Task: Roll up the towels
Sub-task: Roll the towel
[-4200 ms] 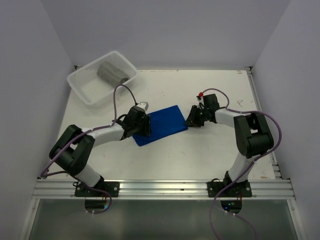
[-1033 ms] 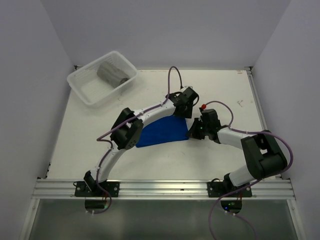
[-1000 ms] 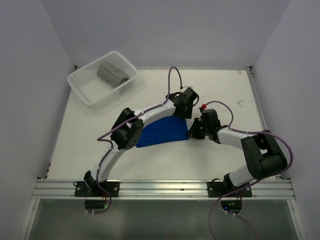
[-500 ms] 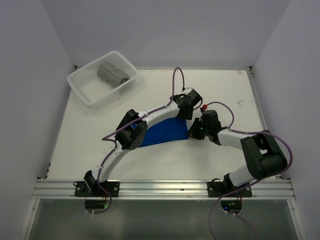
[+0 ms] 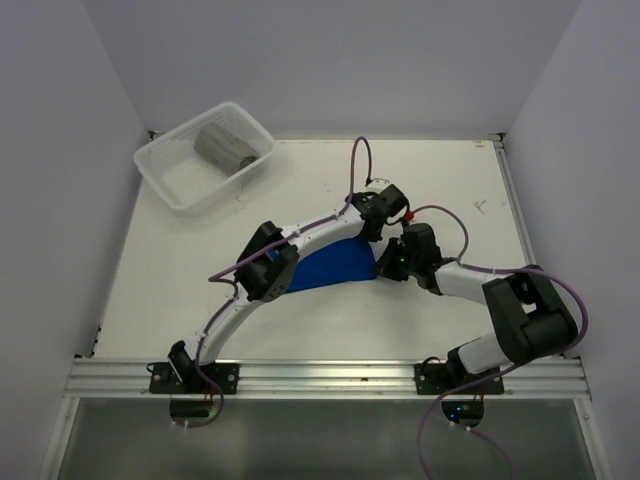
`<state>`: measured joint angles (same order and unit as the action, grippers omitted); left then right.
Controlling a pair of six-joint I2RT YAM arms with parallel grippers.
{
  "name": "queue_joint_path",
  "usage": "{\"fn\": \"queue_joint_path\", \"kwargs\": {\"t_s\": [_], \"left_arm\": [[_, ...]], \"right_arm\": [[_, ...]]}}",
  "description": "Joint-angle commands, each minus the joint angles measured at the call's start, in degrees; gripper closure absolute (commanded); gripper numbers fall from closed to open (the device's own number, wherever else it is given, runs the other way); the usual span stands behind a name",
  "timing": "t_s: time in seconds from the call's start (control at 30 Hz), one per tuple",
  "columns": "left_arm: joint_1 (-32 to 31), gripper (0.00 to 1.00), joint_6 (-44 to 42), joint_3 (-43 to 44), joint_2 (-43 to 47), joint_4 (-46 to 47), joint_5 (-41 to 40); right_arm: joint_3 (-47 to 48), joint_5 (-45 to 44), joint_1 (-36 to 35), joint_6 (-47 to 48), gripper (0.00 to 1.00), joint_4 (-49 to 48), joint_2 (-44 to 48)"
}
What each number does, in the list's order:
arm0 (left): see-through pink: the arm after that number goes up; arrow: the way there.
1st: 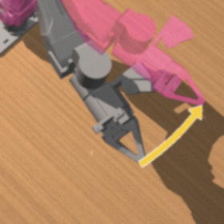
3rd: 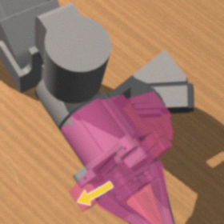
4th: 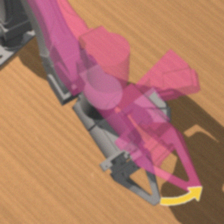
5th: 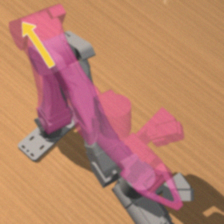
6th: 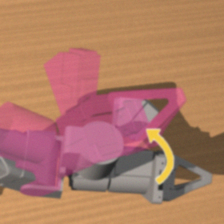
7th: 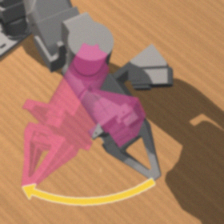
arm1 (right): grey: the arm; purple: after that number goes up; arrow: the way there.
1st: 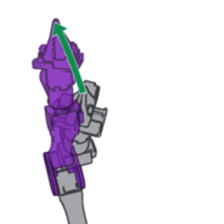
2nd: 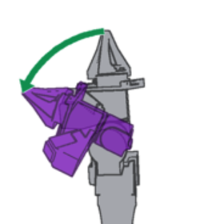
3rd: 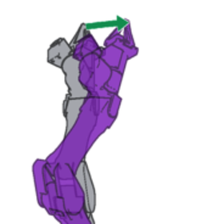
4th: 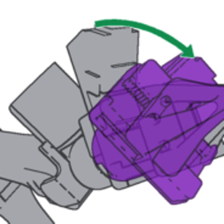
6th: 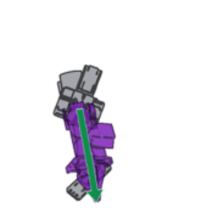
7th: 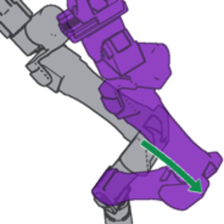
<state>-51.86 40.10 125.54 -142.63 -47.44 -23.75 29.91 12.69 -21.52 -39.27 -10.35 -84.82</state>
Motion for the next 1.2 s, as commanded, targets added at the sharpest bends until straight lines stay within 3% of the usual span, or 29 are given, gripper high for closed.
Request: {"fn": "queue_joint_path", "kwargs": {"t_s": [0.0,0.37,0.57,0.77,0.9,1.17], "left_arm": [[-0.44,0.77,2.27,2.08,-2.13,-1.69,2.65],[-0.35,0.81,4.02,0.06,1.38,0.59,2.31],[-0.26,0.91,4.9,-4.6,7.09,5.95,2.04],[0.35,0.95,5.69,-7.93,10.61,10.17,5.02],[1.31,1.0,6.31,-14.52,14.3,16.41,8.18],[2.9,1.0,6.13,-18.04,15.71,19.49,11.26]], "right_arm": [[0.06,-4.51,-1.59,3.14,1.0,5.16,2.63],[0.94,-11.62,-6.69,5.78,1.0,8.94,5.54],[1.11,-15.23,-9.68,6.31,1.0,10.17,9.22],[1.9,-19.1,-12.58,8.41,1.0,12.63,10.81],[3.04,-22.96,-15.47,9.38,1.0,14.83,11.07],[3.92,-26.49,-17.51,9.38,1.0,17.11,12.48]]}}
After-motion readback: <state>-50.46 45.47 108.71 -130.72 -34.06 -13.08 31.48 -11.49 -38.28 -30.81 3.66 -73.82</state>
